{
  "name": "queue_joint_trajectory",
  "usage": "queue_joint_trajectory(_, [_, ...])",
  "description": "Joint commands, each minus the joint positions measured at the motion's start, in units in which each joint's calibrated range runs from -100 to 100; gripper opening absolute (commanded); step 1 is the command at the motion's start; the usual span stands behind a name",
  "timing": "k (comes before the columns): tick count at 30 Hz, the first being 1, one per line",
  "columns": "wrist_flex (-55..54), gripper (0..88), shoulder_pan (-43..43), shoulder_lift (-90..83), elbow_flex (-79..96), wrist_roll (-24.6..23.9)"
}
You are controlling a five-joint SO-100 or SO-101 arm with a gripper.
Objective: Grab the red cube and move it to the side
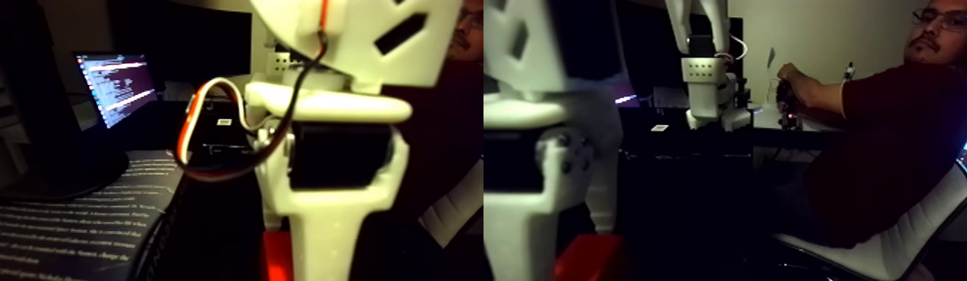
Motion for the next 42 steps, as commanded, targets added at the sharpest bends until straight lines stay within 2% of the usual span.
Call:
queue_joint_trajectory(1, [-0.6,29.8,-0.5,-0.2,-1.9,-0.2])
queue_joint_trajectory(13, [-0.4,27.4,-1.1,-0.3,-1.4,-0.3])
queue_joint_trajectory(21, [0.1,0.4,-1.6,-0.3,-1.3,-0.4])
queue_joint_trajectory(32, [2.4,0.6,-1.8,-1.6,-1.4,-1.5])
queue_joint_trajectory(42, [8.6,0.6,-1.2,-16.0,-1.5,-1.2])
